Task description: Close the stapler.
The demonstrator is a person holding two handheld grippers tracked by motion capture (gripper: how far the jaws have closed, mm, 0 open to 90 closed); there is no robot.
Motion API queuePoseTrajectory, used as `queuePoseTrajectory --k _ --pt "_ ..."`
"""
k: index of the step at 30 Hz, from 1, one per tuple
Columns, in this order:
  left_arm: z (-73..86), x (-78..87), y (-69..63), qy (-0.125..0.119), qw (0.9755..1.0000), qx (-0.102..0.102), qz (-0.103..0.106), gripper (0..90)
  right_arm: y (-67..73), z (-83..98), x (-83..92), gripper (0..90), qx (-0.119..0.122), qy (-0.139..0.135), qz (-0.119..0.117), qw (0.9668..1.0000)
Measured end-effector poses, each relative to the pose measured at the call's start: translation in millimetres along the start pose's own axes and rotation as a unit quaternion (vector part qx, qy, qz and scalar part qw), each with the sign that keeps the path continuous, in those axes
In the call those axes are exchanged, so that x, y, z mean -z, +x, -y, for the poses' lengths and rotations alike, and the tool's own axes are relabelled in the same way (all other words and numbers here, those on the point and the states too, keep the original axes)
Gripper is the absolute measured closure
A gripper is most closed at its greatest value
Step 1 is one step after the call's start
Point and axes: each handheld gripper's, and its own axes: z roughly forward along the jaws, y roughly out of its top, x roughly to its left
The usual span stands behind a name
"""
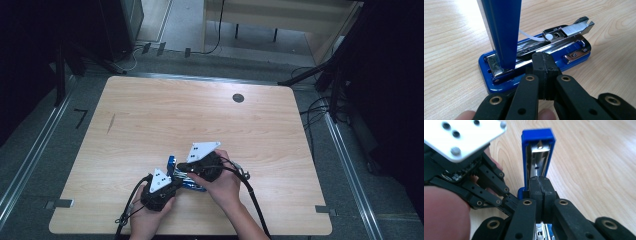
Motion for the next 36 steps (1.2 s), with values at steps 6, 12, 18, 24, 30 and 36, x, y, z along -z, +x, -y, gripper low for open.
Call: queuePoseTrajectory --k 6,12,18,24,30,36 --pt "0.2 -0.1 -0.6 0.0 1.0 -0.001 0.0 90.0 -2.5 -7.5 13.7 90.0 -0.009 -0.016 0.016 0.9997" --pt "0.2 -0.1 -1.4 0.0 1.0 -0.008 -0.001 90.0 -4.2 -20.8 22.7 90.0 -0.013 -0.035 0.032 0.9988" --pt "0.2 -0.2 -2.1 0.001 0.9999 -0.011 0.001 90.0 -8.4 -34.1 25.9 90.0 -0.022 -0.045 0.047 0.9977" --pt "0.2 -0.1 -2.3 0.001 0.9999 -0.013 0.001 90.0 -9.7 -48.8 22.5 90.0 -0.021 -0.052 0.055 0.9969" --pt "0.4 0.0 -2.5 0.0 0.9999 -0.016 0.002 90.0 -7.6 -62.3 16.3 90.0 -0.015 -0.058 0.05 0.9969" --pt "0.6 0.0 -2.8 -0.002 0.9999 -0.015 0.005 90.0 0.4 -72.0 7.5 90.0 -0.001 -0.051 0.036 0.998"
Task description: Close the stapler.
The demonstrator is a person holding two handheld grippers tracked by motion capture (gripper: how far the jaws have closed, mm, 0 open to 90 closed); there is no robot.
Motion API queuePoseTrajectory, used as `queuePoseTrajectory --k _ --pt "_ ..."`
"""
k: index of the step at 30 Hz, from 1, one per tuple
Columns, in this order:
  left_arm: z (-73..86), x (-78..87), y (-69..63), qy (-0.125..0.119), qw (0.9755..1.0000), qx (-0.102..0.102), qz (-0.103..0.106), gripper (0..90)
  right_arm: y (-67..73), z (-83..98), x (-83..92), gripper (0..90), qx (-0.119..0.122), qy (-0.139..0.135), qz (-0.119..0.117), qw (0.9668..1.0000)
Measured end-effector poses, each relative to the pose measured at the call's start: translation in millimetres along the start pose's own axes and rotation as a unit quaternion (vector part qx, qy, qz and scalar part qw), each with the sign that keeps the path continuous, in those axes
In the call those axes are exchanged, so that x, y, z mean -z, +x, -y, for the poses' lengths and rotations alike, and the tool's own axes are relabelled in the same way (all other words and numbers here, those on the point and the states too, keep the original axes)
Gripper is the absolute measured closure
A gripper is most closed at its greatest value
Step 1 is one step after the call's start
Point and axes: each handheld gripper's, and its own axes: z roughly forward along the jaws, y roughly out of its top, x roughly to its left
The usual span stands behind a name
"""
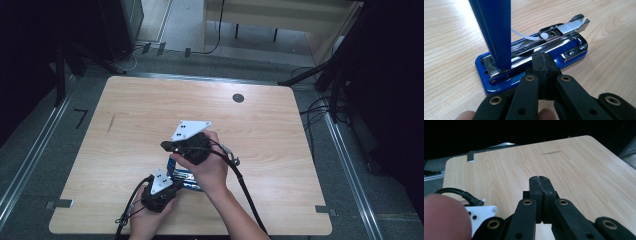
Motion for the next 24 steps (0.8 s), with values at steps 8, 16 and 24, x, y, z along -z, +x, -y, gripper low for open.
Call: queuePoseTrajectory --k 8,16,24 --pt "0.1 0.1 -0.1 -0.001 1.0 0.0 0.001 90.0 6.0 4.0 -9.7 90.0 0.016 0.026 -0.008 0.9995" --pt "0.1 0.1 -0.4 0.0 1.0 -0.001 0.0 90.0 2.7 13.5 -4.5 90.0 0.011 0.03 -0.006 0.9995" --pt "0.1 0.1 -0.5 -0.001 1.0 -0.003 -0.002 90.0 0.3 21.1 1.5 90.0 0.0 0.029 -0.004 0.9996"
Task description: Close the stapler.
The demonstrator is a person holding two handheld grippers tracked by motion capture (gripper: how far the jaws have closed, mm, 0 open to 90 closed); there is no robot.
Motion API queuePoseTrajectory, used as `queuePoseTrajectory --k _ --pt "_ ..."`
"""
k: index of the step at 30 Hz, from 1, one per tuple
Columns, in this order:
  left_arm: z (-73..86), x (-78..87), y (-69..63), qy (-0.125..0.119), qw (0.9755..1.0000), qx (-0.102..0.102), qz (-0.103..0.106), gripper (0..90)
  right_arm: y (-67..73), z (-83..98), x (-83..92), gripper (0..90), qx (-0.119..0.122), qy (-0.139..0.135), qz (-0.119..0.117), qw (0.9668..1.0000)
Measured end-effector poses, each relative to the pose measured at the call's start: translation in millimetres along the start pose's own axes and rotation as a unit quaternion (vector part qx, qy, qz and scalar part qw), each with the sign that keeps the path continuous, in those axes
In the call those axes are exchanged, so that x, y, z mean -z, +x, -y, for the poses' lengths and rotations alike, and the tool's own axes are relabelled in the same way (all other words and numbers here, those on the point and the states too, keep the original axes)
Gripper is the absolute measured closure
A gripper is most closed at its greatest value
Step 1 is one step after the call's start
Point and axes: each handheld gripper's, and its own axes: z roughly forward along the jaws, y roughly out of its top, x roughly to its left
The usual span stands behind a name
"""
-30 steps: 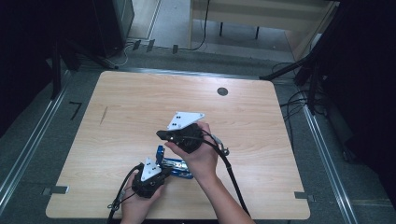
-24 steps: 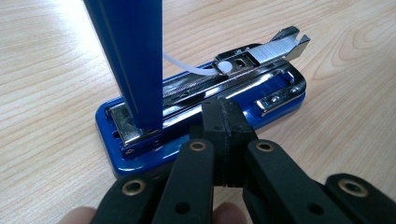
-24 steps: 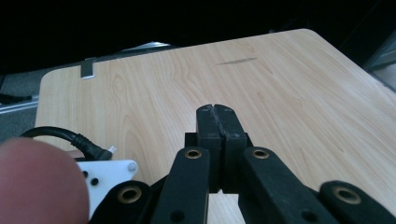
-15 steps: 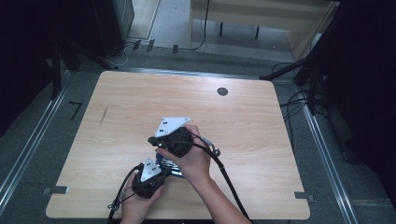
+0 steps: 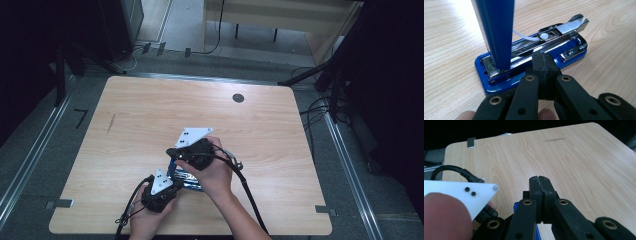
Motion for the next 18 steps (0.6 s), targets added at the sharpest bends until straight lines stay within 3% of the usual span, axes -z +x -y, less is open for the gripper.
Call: queuePoseTrajectory --k 18 --pt "0.2 0.9 -1.0 -0.002 1.0 -0.003 0.003 90.0 -0.9 25.3 18.9 90.0 -0.01 -0.005 0.011 0.9999"
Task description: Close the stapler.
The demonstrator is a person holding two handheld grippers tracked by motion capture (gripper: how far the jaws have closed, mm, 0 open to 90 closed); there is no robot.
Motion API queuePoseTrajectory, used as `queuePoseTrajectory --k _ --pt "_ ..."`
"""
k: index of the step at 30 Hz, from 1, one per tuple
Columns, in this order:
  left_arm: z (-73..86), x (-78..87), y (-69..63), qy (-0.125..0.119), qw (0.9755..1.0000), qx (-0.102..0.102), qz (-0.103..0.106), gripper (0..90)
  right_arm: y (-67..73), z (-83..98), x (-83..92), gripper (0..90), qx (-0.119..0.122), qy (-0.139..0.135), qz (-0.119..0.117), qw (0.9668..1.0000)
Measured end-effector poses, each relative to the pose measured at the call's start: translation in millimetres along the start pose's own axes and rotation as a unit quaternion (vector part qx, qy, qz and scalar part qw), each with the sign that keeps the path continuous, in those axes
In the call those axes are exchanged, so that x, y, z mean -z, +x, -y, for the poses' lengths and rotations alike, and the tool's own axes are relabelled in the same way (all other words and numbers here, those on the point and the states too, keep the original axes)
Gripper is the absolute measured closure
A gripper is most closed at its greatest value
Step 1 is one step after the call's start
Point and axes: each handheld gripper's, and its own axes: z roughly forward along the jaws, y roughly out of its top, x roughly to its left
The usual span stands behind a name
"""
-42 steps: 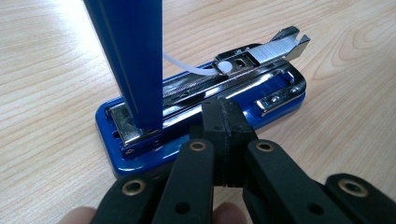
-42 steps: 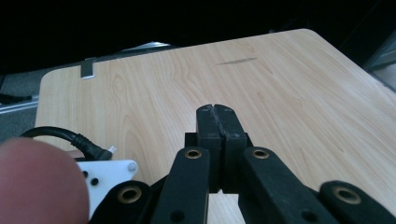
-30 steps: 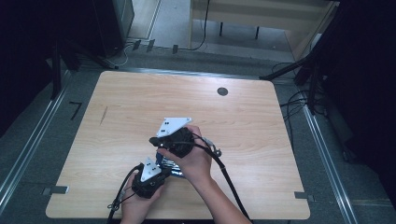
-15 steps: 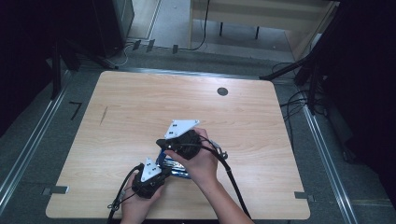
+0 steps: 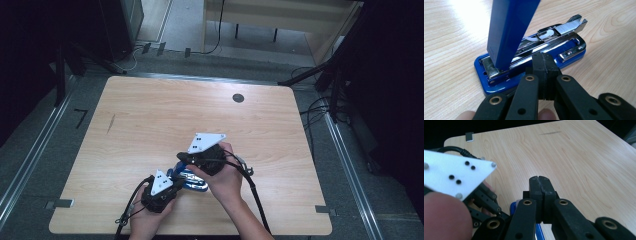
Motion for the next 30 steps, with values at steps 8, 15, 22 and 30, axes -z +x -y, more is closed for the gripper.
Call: queuePoseTrajectory --k 8,15,22,30 --pt "0.2 0.6 -0.5 -0.001 1.0 -0.005 0.002 90.0 -3.9 23.3 10.9 90.0 -0.018 0.001 0.005 0.9998" --pt "0.3 1.0 -0.9 -0.001 1.0 -0.007 0.002 90.0 -6.8 41.9 16.5 90.0 -0.034 0.005 0.01 0.9994" --pt "0.6 1.7 -1.0 -0.004 0.9999 -0.009 0.005 90.0 -8.3 55.4 19.8 90.0 -0.045 0.009 0.012 0.9989" --pt "1.0 2.3 -1.2 -0.008 0.9999 -0.013 0.008 90.0 -8.8 73.5 19.9 90.0 -0.056 0.02 0.016 0.9981"
